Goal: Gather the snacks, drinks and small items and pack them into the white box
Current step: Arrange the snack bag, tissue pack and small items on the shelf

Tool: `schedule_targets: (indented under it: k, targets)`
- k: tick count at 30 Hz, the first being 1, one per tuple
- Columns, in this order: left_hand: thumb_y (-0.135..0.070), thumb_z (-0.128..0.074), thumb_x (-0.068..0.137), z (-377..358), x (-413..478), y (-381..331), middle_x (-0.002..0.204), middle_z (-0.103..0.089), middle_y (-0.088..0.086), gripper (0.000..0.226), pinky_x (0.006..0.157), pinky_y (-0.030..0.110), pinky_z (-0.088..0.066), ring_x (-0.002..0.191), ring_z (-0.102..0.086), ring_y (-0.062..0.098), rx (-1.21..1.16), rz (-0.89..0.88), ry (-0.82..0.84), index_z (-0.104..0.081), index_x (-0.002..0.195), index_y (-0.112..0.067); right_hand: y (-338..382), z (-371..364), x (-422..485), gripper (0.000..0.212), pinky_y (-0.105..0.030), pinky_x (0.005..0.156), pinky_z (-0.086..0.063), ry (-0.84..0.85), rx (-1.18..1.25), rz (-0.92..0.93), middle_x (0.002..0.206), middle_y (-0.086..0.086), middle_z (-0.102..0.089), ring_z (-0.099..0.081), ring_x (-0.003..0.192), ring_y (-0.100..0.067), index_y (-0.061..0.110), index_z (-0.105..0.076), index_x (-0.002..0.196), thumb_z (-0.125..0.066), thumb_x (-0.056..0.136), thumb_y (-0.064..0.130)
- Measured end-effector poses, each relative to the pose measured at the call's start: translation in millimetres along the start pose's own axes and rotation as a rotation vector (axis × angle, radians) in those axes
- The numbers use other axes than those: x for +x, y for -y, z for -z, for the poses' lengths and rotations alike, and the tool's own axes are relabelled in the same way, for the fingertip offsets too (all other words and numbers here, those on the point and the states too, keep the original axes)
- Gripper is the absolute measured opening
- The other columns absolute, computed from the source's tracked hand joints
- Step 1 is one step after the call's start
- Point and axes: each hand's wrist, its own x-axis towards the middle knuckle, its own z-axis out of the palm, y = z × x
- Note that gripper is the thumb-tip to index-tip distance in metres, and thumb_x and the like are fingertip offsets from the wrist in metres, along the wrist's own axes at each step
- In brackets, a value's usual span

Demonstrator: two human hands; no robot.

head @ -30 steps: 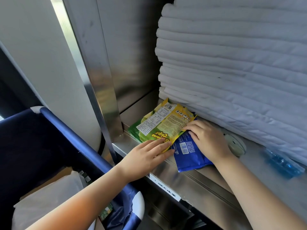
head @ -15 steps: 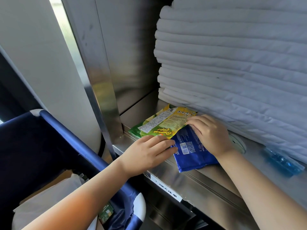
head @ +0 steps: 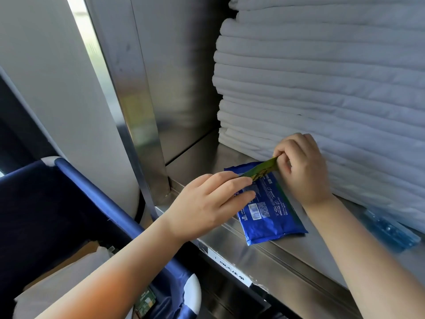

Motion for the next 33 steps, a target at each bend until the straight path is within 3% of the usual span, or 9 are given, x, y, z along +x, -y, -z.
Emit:
schedule_targets:
  k: [5,8,13,15,19,22,25,29,33]
  targets:
    - [-0.005,-0.041,0.099,-2,-1,-2,0.119,-0.048,0.005,0.028,0.068,0.033,-0.050,0.099,-0.053,0.023,-0.026,0.080,0.006,-0.069,0.104,-0.008,2,-8,-3,0.018,-0.031,0.066,-0.041,0.015,0.006,-0.019,0.084,-0.008,-0.057,-0.048,0.081,-0.022,0.004,-0.059,0.082,-0.045,0.085,-0.006]
    - [-0.009,-0.039,0.101,-1,2,0,0.118,-0.049,0.004,0.032,0.072,0.029,-0.046,0.099,-0.052,0.022,-0.040,0.132,-0.022,-0.070,0.102,-0.008,5,-10,-8,0.018,-0.028,0.081,-0.045,0.000,0.049,0.016,0.100,-0.009,-0.061,-0.054,0.092,-0.025,0.003,-0.064,0.100,-0.050,0.089,0.002]
    - [-0.010,-0.038,0.102,-1,5,1,0.119,-0.047,0.005,0.033,0.077,0.028,-0.045,0.100,-0.051,0.022,-0.036,0.136,-0.037,-0.071,0.102,-0.007,10,-16,-14,0.041,-0.031,0.104,-0.037,0.167,0.078,0.119,0.127,-0.011,-0.055,-0.049,0.120,-0.023,0.008,-0.051,0.127,-0.060,0.090,0.022]
    - [-0.008,-0.040,0.101,-2,4,0,0.120,-0.048,0.005,0.030,0.076,0.028,-0.045,0.100,-0.051,0.022,-0.042,0.136,-0.046,-0.070,0.103,-0.007,11,-18,-13,0.037,-0.031,0.102,-0.039,0.163,0.095,0.117,0.124,-0.009,-0.058,-0.051,0.118,-0.022,0.008,-0.053,0.125,-0.060,0.091,0.021]
    - [-0.008,-0.042,0.100,-2,4,-1,0.120,-0.047,0.005,0.020,0.076,0.028,-0.045,0.101,-0.051,0.022,-0.056,0.144,-0.056,-0.060,0.108,-0.010,13,-15,-4,0.021,-0.032,0.083,-0.043,0.115,0.140,0.105,0.103,-0.006,-0.060,-0.051,0.096,-0.021,0.011,-0.056,0.109,-0.045,0.098,0.024]
    - [-0.011,-0.043,0.101,1,6,0,0.120,-0.048,0.006,0.024,0.078,0.029,-0.045,0.101,-0.051,0.023,-0.040,0.169,-0.084,-0.066,0.106,-0.008,15,-13,2,0.018,-0.035,0.077,-0.040,0.160,0.133,0.130,0.097,-0.006,-0.060,-0.049,0.089,-0.023,0.013,-0.051,0.104,-0.039,0.099,0.026]
    - [-0.009,-0.043,0.100,4,6,1,0.124,-0.046,0.008,0.027,0.084,0.030,-0.046,0.108,-0.049,0.023,-0.028,0.221,-0.122,-0.069,0.106,-0.006,15,-6,12,0.012,-0.034,0.075,-0.036,0.156,0.111,0.158,0.092,-0.008,-0.058,-0.046,0.084,-0.023,0.012,-0.048,0.101,-0.046,0.093,0.019]
    - [-0.003,-0.051,0.095,2,2,-4,0.135,-0.039,0.011,0.024,0.100,0.034,-0.042,0.123,-0.043,0.027,-0.031,0.277,-0.114,-0.060,0.116,-0.009,17,4,29,0.010,-0.031,0.070,-0.029,0.142,0.067,0.169,0.083,-0.007,-0.052,-0.041,0.079,-0.021,0.011,-0.046,0.090,-0.045,0.081,0.015]
    - [-0.008,-0.040,0.097,-2,-2,-13,0.143,-0.035,0.013,0.031,0.103,0.039,-0.039,0.130,-0.040,0.030,-0.019,0.317,-0.018,-0.064,0.117,-0.007,20,4,34,0.010,-0.026,0.070,-0.020,0.229,0.058,0.187,0.075,-0.002,-0.045,-0.036,0.074,-0.017,0.009,-0.046,0.081,-0.041,0.074,0.013]
